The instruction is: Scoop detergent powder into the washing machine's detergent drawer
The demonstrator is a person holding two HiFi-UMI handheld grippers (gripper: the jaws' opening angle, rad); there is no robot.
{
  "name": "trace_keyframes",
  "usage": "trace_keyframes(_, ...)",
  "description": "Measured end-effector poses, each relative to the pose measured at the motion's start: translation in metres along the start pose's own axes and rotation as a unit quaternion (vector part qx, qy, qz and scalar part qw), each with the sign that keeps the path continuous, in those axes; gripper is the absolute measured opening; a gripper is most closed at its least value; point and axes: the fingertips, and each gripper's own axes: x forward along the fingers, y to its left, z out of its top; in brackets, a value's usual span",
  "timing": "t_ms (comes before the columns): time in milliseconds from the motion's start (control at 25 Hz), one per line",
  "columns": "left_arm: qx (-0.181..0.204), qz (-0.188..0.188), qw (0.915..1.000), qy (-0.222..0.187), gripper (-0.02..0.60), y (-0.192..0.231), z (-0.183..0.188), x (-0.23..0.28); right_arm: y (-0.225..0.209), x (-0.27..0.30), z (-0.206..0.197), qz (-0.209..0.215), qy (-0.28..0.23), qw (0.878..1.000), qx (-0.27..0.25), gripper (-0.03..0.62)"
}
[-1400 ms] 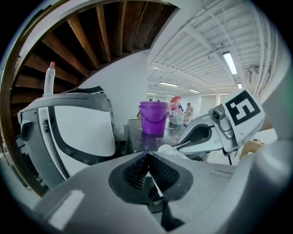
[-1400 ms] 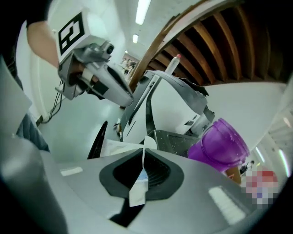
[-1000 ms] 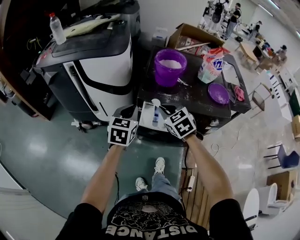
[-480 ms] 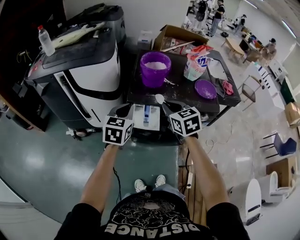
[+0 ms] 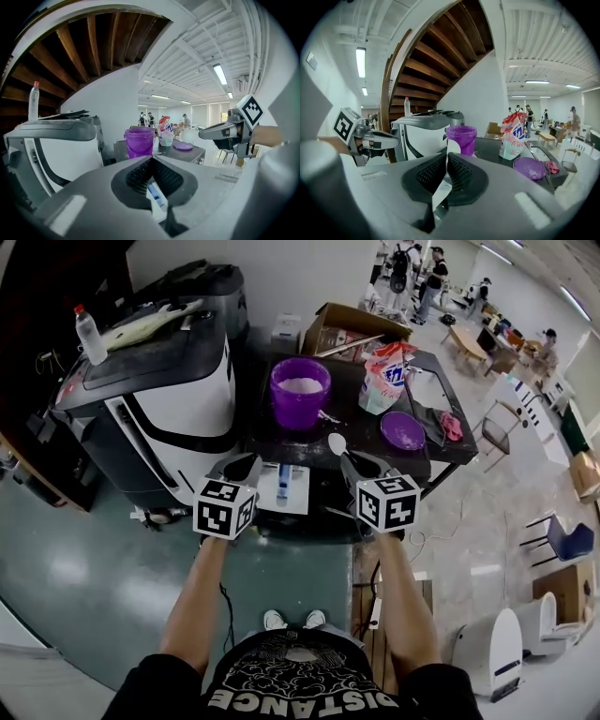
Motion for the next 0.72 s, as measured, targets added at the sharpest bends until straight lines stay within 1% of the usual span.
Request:
trace_keyframes(120, 0.001, 0.007, 1.0, -0.006, 0.006, -0.004, 0.007, 0.0, -0.009, -0.01, 0.005, 0.001, -0.019, 1.0, 0.02, 0.035)
trace_keyframes(360, 0.003, 0.016, 0.9998, -0.015, 0.006, -0.015, 0.02, 0.006, -0.026, -0.023, 0.012, -0.003, -0.039, 0.999, 0.021, 0.035)
trace_keyframes(720, 0.0, 0.026, 0.9996, -0.011, 0.006, -0.028, 0.024, 0.016, -0.038, -0.031, 0.01, 0.003, -0.041, 0.999, 0.016, 0.035)
